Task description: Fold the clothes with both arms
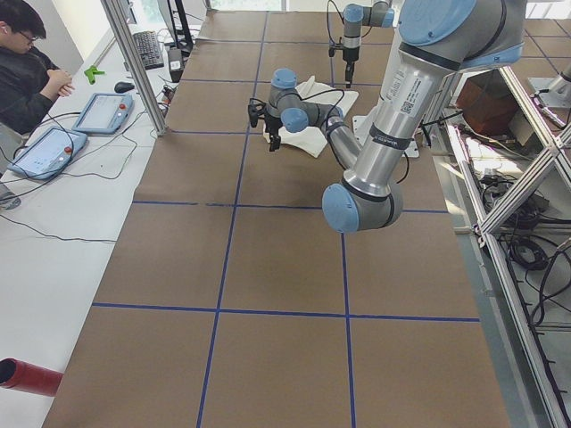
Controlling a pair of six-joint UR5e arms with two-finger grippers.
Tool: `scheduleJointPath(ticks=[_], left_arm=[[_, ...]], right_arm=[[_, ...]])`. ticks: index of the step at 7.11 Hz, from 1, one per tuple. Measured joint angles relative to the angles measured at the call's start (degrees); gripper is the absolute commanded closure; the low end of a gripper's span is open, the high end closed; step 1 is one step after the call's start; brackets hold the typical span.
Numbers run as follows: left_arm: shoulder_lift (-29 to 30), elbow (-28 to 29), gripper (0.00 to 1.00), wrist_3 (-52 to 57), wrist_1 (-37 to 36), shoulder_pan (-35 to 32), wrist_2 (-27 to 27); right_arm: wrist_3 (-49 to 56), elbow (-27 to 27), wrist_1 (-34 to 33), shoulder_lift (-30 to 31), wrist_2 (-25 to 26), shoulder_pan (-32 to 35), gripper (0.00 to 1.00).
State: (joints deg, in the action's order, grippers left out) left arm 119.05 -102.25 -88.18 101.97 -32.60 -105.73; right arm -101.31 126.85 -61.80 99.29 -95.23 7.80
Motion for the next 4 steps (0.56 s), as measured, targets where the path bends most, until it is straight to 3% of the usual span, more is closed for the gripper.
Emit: scheduleJointPath(ticks=[2,4], left_arm=[[-0.67,-1.37,0.04,-9.35,-0.04,6.22,0.01],[-0.98,-1.06,0.18,-13.93,-0.34,10.40,0.83]], right_arm=[[1.70,-3.04,-0.01,-5.37,0.39,8.29,0.00],[3.66,-3.81,-0.05,-7.50,0.20,12.83,0.00]])
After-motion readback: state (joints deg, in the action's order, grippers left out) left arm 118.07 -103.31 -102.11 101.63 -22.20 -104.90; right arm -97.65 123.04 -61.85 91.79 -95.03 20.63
